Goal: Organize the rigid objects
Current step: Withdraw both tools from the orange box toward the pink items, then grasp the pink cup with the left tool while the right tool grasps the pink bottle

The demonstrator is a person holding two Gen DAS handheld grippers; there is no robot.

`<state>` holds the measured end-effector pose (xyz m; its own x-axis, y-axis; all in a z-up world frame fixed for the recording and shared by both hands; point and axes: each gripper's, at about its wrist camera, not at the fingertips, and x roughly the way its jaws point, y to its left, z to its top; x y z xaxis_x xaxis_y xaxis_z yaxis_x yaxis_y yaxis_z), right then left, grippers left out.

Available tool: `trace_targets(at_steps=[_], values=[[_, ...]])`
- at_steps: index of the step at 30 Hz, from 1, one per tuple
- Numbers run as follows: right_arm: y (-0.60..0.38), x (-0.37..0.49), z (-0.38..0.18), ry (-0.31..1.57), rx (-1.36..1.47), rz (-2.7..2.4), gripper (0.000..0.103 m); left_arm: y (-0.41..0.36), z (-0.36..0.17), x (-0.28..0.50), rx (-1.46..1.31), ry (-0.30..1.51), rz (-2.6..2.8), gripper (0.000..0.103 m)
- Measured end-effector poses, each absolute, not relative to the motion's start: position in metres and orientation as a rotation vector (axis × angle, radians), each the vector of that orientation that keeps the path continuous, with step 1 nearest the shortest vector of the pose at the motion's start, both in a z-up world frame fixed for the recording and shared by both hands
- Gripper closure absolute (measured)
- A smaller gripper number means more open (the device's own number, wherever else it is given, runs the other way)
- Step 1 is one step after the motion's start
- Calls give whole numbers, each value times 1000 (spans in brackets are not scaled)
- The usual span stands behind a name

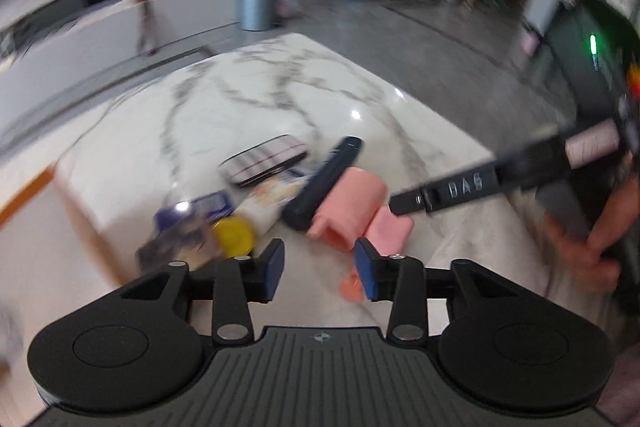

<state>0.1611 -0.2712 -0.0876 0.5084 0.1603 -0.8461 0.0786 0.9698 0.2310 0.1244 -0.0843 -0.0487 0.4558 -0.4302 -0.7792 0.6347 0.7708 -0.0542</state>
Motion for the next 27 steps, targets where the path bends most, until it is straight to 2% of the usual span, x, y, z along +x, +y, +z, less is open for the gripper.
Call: trace_targets(at_steps=[2,4,6,15,25,27], values=[[-283,165,-89,1032,282,33,53,-107,-59,135,335,881,-702,53],[-293,172,-94,1045,301,25,54,-124,-70,142,395,878,-733,43],[-300,179,-104,1063,308,22,54,-141,-83,152,443,883,-760,39],[-316,192,-134,1087,339,45,59,-185,-129,185,661,924,-838,40],[-326,199,-142,1093,418,67,60,-214,-142,206,750,992,-880,38],[-329,199,-143,1089,436,64,60,-218,-146,207,756,1003,-870,42]])
